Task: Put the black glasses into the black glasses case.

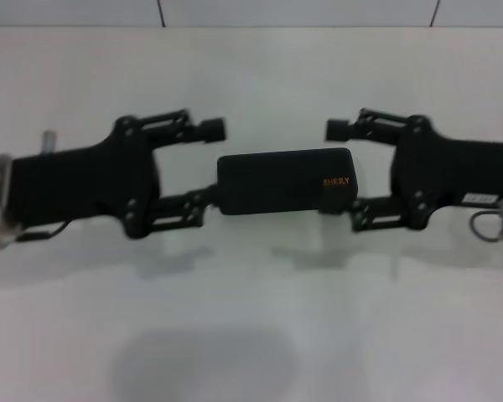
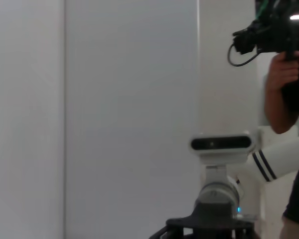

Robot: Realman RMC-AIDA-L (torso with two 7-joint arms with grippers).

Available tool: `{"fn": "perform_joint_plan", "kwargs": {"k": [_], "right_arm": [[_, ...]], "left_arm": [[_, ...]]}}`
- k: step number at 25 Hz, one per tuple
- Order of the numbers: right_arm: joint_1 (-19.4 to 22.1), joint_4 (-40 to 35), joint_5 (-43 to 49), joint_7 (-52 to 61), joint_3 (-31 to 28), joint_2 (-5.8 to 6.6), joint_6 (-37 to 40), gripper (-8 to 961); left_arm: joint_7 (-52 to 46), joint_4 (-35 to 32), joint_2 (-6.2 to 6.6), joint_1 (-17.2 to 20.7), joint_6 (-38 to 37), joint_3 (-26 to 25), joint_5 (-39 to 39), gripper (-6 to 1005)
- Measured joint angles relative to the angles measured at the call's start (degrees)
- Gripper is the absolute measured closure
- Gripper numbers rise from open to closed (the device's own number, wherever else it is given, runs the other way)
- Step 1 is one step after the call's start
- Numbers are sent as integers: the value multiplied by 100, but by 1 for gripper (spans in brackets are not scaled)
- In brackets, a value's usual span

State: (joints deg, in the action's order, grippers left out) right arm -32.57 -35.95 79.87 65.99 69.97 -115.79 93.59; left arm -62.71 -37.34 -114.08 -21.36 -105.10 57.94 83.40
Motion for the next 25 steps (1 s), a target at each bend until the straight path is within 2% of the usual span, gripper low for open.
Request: {"fn": "perform_joint_plan", "kwargs": {"k": [4,7,25], "right_arm": [[-150,119,-116,-386,459,-38,-50,122],[-166,123,-368,-537,754,-40,-145,86],[-145,123,-512,-691,868,-39,-381,91]], "left_arm": [[189,-97,-17,384,-118,-2,3,309],[294,-103,-37,538,-175,-5,7,309],[323,-86,-53,563,-177,-11,7,309]]}}
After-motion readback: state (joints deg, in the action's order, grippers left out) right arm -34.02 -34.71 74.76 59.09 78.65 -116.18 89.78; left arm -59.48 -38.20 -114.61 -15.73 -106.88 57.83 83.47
